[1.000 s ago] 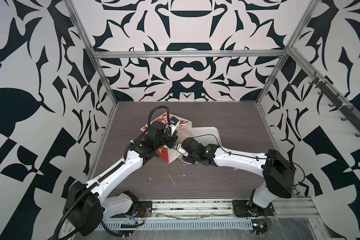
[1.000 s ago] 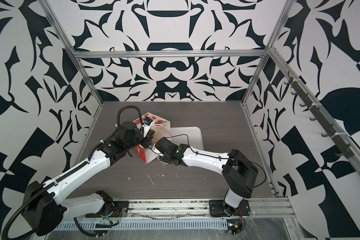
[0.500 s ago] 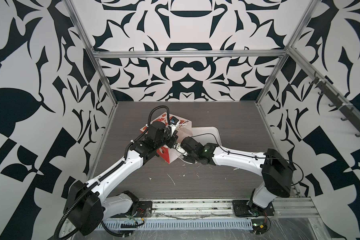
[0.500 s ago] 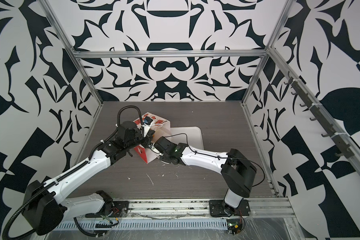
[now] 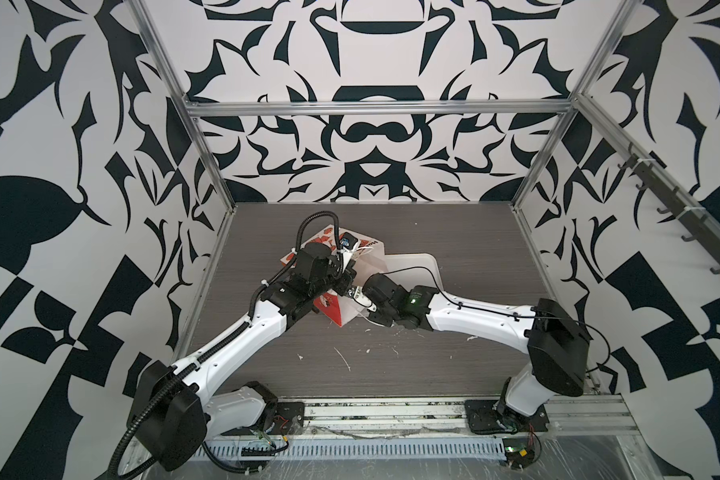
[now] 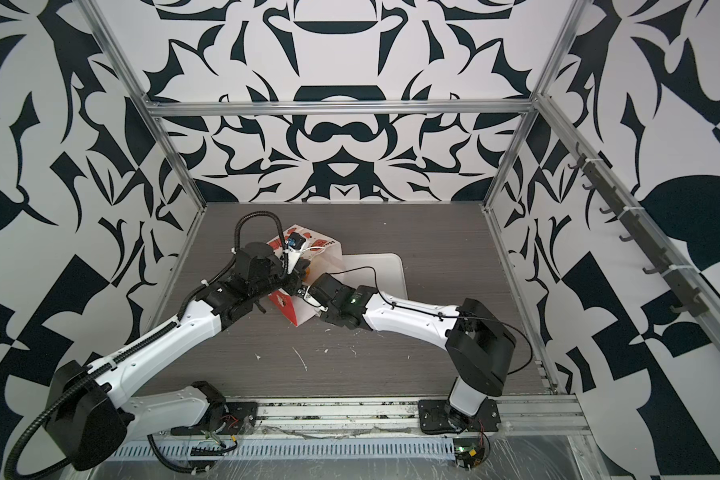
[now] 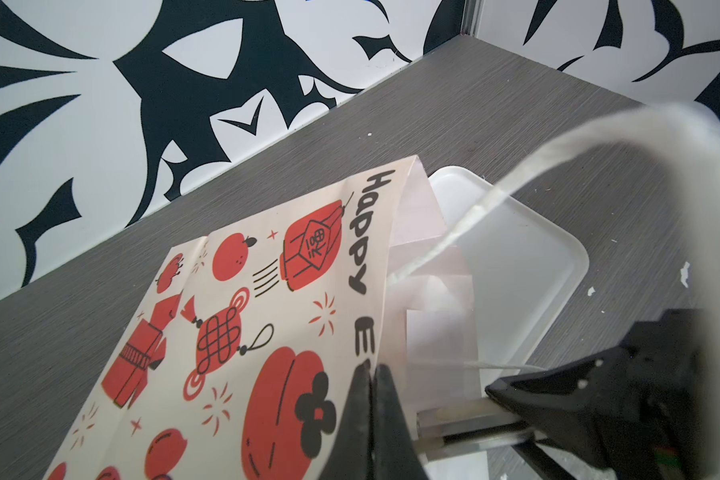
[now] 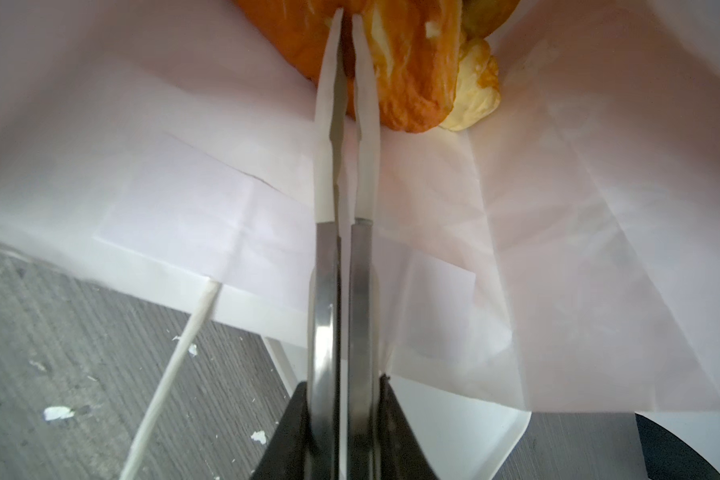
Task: Take the fake bread out of the paper bag
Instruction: 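Close the tongs on the orange bread with the right gripper, then pull the bread out of the bag with the right gripper's tongs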
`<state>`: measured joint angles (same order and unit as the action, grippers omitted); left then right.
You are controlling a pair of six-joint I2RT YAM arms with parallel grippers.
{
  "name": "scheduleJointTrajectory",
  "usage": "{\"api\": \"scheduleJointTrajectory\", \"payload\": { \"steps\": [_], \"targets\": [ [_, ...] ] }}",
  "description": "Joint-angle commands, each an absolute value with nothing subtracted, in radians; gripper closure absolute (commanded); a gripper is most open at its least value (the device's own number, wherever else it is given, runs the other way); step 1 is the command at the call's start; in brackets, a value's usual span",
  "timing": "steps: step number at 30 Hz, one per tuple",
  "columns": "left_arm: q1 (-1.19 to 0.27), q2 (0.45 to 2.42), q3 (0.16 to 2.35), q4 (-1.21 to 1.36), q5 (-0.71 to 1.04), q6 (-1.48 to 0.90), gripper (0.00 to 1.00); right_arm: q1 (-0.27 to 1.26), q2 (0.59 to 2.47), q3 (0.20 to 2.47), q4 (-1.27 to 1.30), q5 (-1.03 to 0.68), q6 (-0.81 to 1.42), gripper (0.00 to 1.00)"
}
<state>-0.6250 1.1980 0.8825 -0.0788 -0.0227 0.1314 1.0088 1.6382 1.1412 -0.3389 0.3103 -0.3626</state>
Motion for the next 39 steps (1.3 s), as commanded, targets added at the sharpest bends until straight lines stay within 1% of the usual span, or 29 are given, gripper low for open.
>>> {"api": "scheduleJointTrajectory", "payload": {
  "steps": [1, 13, 20, 27, 39],
  "targets": [
    [-0.629, 1.199, 0.877, -0.047, -0.034, 0.14, 0.99, 1.019, 1.535, 1.152, -0.311, 0.314, -0.335, 0.83],
    [-0.629, 1.226, 0.868, -0.018, -0.032, 0.147, 0.97, 1.016, 1.448, 1.138, -0.401, 0.367, -0.283, 0.83],
    [-0.629, 1.266, 0.882, -0.008, -0.019, 0.144, 0.96, 1.007, 1.447, 1.166, -0.415, 0.302, -0.255, 0.84],
    [-0.63, 1.307, 0.889, 0.006, -0.033, 0.154, 0.94, 0.991, 1.497, 1.237, -0.532, 0.27, -0.227, 0.84],
    [-0.63, 1.334, 0.899, 0.043, -0.063, 0.179, 0.92, 0.953, 1.476, 1.291, -0.666, 0.216, -0.167, 0.85]
  ]
}}
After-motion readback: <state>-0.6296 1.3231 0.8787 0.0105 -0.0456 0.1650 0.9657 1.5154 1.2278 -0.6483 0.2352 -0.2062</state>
